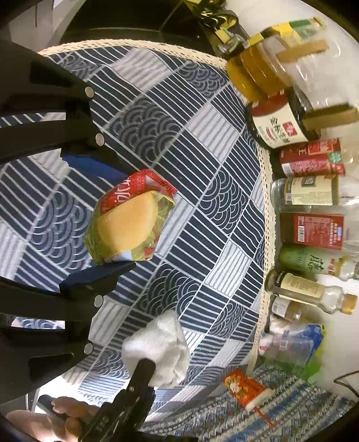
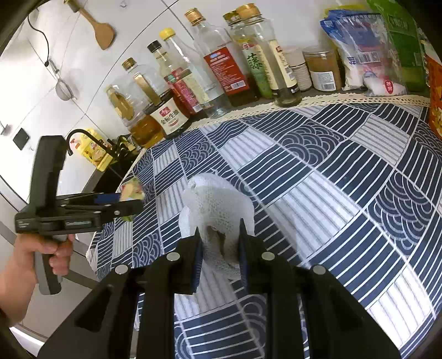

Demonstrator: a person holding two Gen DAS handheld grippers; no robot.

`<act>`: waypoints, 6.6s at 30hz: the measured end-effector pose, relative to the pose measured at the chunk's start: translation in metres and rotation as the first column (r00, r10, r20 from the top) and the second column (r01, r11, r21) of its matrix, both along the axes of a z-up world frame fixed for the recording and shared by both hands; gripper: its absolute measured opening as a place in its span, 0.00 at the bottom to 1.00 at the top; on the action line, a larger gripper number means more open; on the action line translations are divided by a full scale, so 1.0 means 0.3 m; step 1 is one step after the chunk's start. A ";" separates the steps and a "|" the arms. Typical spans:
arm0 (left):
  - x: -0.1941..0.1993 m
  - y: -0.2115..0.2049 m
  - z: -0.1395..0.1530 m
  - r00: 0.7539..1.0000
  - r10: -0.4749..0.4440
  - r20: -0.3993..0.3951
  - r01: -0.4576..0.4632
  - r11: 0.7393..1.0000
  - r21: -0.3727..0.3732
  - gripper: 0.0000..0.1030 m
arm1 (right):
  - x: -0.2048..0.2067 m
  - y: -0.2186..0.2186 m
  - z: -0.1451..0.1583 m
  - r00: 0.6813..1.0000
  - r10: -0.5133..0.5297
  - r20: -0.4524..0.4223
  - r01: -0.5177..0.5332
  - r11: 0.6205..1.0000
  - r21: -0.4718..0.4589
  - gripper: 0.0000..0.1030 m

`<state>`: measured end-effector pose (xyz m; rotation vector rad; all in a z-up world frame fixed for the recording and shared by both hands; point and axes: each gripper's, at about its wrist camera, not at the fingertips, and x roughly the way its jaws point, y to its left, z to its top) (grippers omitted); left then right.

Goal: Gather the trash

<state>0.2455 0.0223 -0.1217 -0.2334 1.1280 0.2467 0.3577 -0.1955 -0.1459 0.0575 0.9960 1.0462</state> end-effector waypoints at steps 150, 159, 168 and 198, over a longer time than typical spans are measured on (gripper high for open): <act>-1.022 -0.035 -0.062 0.995 0.097 -0.004 -0.097 0.981 -0.167 0.93 | -1.002 -0.141 0.027 0.983 -0.182 0.012 0.183 0.977 -0.109 0.95; -1.002 -0.099 0.209 0.988 0.056 0.144 -0.047 0.997 -0.063 0.93 | -0.977 -0.182 0.250 0.968 -0.214 0.131 0.218 0.976 -0.021 0.95; -1.021 -0.134 0.339 0.966 0.034 0.255 -0.033 0.999 -0.011 0.93 | -0.992 -0.239 0.367 0.950 -0.244 0.197 0.248 0.969 0.006 0.95; -1.100 -0.183 0.439 0.956 0.004 0.295 -0.023 0.998 0.061 0.93 | -1.084 -0.267 0.459 0.942 -0.236 0.237 0.237 0.971 0.026 0.95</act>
